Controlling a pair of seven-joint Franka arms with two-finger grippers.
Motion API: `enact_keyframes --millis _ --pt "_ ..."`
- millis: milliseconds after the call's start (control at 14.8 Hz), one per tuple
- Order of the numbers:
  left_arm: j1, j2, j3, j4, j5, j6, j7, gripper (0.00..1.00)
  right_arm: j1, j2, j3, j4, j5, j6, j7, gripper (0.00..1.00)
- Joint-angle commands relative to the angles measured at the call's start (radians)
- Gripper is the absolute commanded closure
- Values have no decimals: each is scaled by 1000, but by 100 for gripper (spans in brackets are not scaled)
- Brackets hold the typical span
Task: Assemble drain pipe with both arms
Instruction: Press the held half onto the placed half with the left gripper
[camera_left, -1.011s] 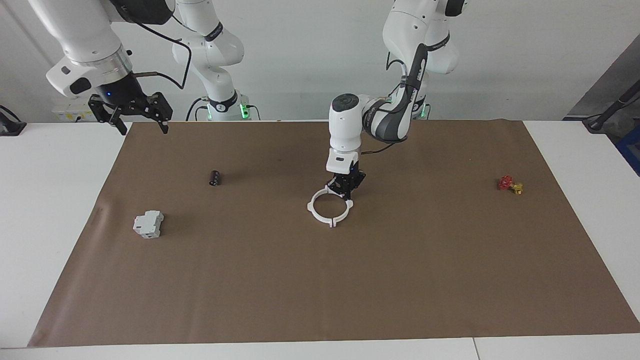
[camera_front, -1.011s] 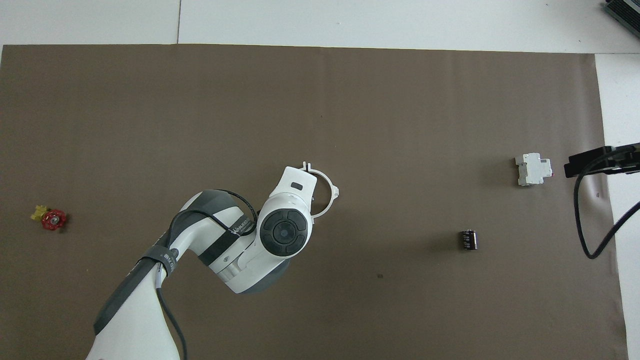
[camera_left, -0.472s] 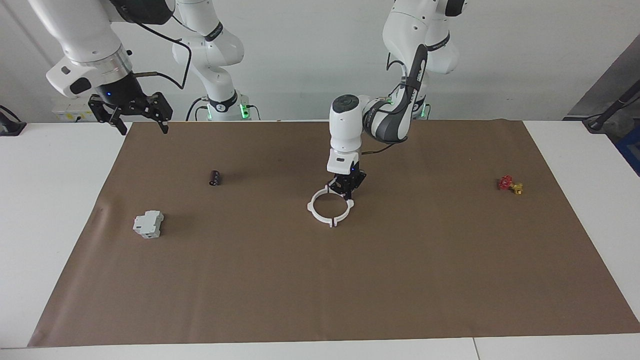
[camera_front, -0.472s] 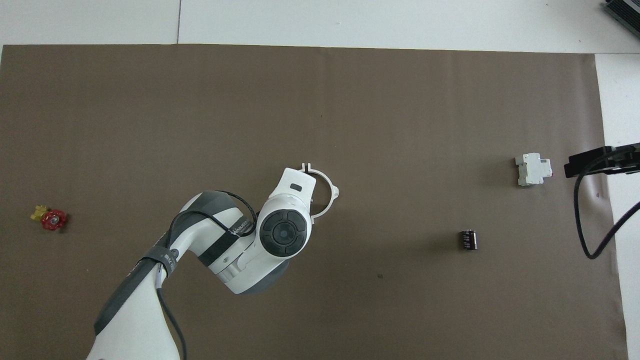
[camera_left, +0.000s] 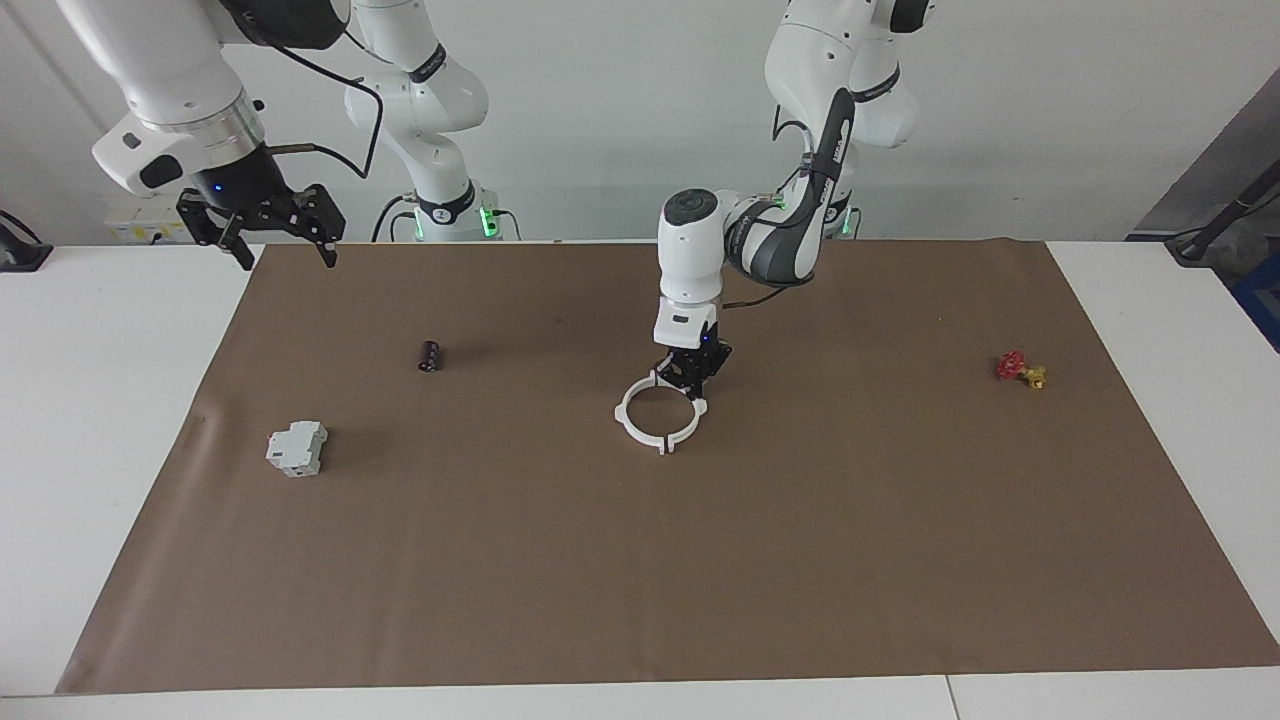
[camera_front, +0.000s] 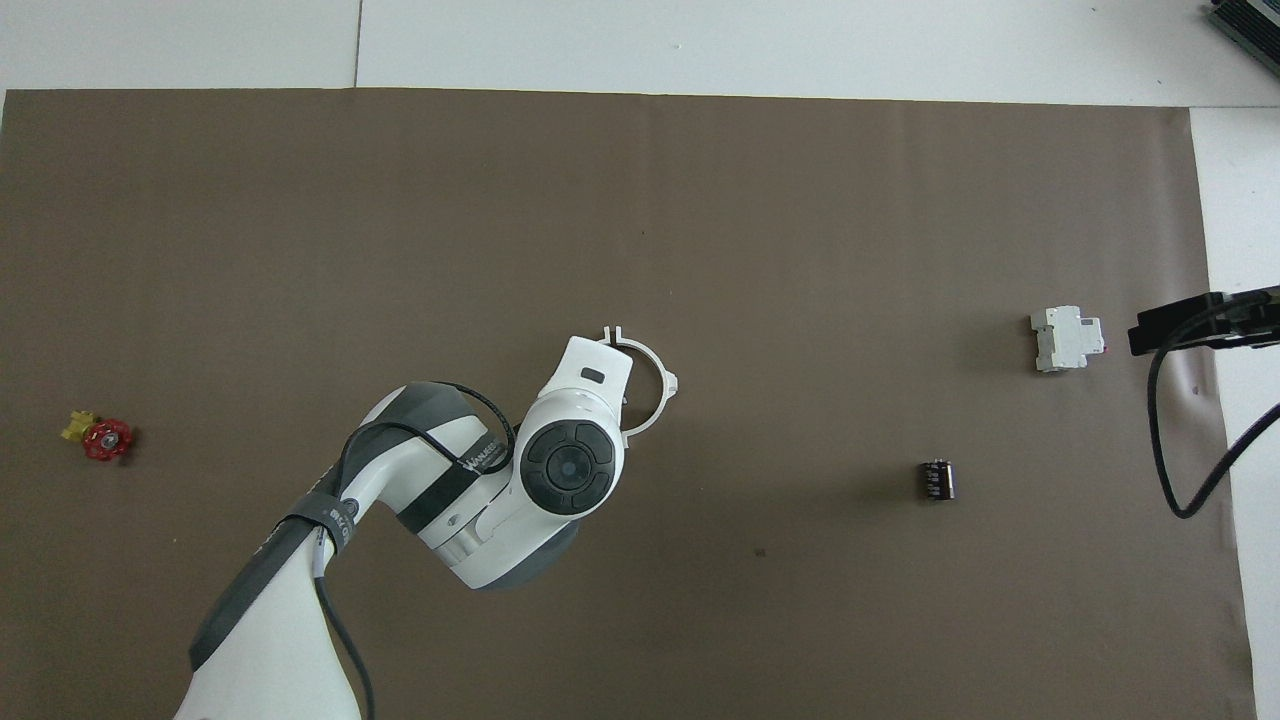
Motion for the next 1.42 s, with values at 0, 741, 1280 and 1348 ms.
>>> enact_keyframes --millis 0,741,1280,1348 --pt "-20 -7 13 -12 27 17 -46 100 -14 -10 8 -5 14 -10 12 0" --pt "-20 -2 13 1 40 11 -62 100 -14 -10 8 -5 14 -8 12 0" --pt "-26 18 13 28 45 -16 -62 100 -14 -10 8 -5 14 -8 12 0" --pt "-28 18 13 28 45 -17 -62 100 -14 -10 8 -5 14 -8 12 0"
